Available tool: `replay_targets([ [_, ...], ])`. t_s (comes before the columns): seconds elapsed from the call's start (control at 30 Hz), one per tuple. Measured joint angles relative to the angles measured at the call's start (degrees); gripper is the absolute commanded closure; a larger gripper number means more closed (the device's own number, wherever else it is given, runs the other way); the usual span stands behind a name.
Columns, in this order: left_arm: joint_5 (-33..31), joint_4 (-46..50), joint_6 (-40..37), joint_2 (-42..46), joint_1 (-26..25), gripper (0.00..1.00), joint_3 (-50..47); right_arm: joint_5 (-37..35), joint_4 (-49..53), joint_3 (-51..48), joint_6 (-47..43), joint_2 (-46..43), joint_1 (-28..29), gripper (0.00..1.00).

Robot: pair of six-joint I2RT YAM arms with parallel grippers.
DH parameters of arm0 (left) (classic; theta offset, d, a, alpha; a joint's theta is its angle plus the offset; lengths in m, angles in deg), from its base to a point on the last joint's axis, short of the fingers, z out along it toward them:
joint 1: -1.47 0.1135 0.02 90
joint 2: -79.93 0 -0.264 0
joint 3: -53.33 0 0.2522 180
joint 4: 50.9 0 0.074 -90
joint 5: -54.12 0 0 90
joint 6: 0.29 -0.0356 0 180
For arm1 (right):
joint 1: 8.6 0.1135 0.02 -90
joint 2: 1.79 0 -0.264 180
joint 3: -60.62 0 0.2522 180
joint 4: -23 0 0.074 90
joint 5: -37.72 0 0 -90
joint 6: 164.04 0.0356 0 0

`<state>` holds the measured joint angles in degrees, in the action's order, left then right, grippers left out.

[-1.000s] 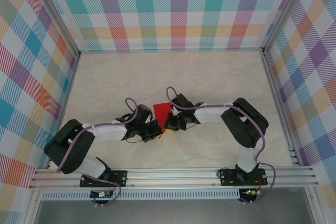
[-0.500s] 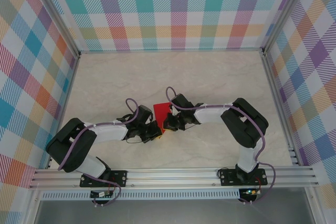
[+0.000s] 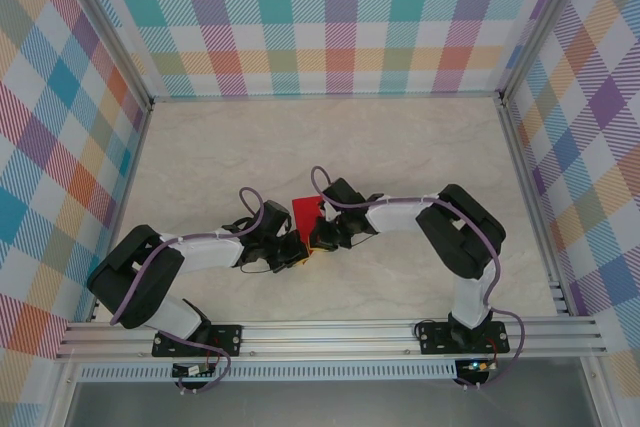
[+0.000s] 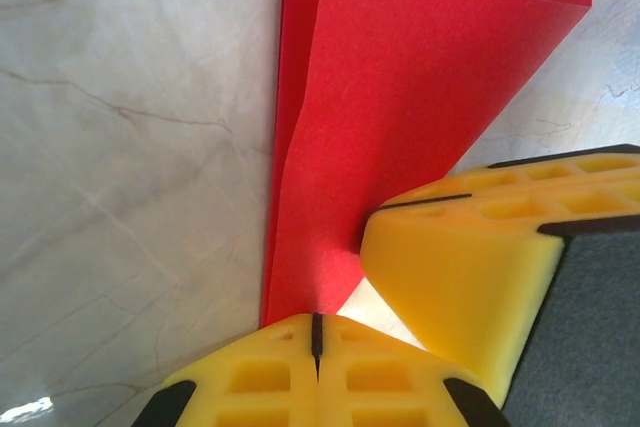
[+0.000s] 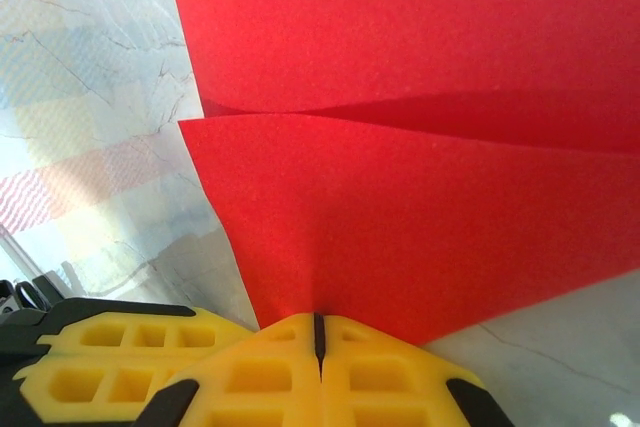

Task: Fold a paper plane with a square sheet of paper (pick it up from the middle)

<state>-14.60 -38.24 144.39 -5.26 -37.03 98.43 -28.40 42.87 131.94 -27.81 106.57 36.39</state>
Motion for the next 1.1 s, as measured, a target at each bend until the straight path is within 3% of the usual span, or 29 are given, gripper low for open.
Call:
replay_targets([
  [0.37, 0.11, -1.05, 0.02, 0.26, 0.0, 1.0, -0.83, 3.02, 0.68, 1.11, -3.1, 1.4, -8.31, 1.0],
  [0.6, 0.09, -1.05, 0.02, 0.35, 0.0, 1.0, -0.87, 0.28, 2.91, 2.64, -5.55, 1.29, -12.52, 1.0],
  [0.83, 0.07, -0.94, 0.02, 0.46, 0.0, 1.0, -0.87, -2.64, 3.85, 0.92, -6.19, -5.84, -12.04, 0.99],
  [1.1, -0.11, -0.39, 0.0, 0.79, 0.0, 1.0, -0.85, -0.31, 2.01, 0.59, -5.95, -7.58, -5.38, 0.99],
])
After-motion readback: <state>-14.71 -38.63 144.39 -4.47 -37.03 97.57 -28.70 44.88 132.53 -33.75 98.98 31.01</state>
